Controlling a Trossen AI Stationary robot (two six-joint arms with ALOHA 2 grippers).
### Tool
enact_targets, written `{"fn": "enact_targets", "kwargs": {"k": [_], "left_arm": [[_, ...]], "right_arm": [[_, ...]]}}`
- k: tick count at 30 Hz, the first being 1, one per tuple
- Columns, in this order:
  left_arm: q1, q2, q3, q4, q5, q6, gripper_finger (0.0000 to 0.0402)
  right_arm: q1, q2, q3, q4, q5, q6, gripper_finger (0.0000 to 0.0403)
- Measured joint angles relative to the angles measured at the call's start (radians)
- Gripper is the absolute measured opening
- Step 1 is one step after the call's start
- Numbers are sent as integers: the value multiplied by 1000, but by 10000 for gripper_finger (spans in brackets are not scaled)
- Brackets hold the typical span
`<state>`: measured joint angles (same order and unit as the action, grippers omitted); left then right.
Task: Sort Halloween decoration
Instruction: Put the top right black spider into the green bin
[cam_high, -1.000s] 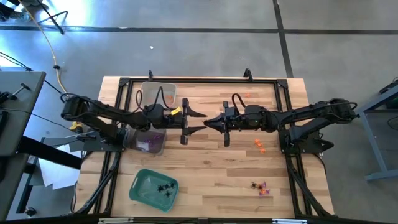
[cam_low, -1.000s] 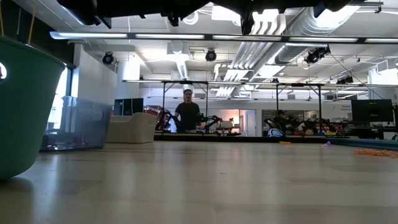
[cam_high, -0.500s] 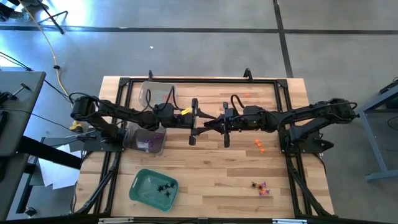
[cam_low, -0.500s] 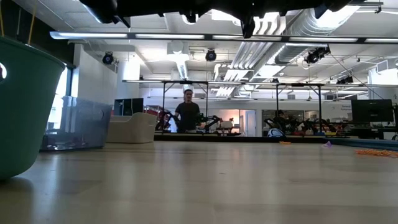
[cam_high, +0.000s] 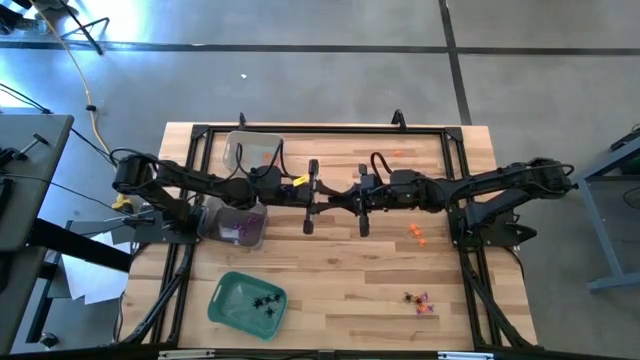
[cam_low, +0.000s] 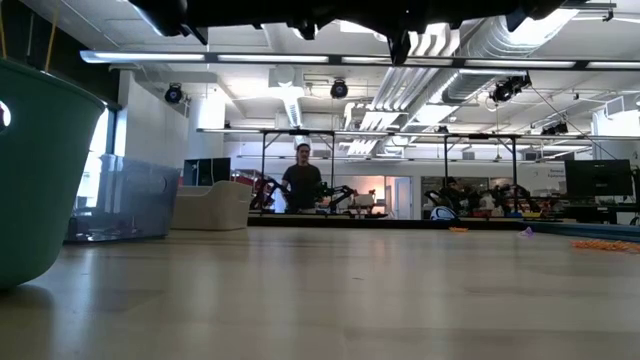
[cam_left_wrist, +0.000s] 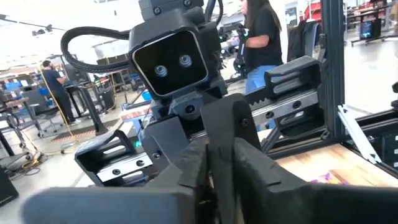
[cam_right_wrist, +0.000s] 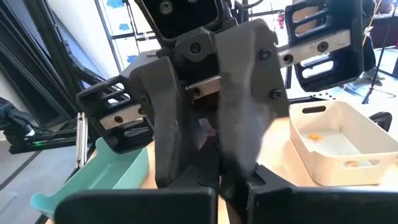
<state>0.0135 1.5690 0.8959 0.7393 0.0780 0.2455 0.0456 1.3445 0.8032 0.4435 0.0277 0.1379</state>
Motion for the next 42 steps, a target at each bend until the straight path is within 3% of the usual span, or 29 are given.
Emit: {"fn": "enact_targets", "kwargs": {"k": [5,15,25,36,42], "left_arm": [[-1,-20,1,-42,3,-5,7],[0,-86,0,-179,-92,-15,2],[0,-86,0,-191,-113,-9,1],[1,-96,-3,-199,-123,6,0],[1,-129,-4,-254,-173,31,0]], "right_arm": [[0,1,0,-7,-3,0,1],[-1,1,0,-17,26,0,0],[0,1,0,-20,51,0,4],[1,-3,2,-10,48,-1,102],[1,-9,4,-38,101,-1,145]]}}
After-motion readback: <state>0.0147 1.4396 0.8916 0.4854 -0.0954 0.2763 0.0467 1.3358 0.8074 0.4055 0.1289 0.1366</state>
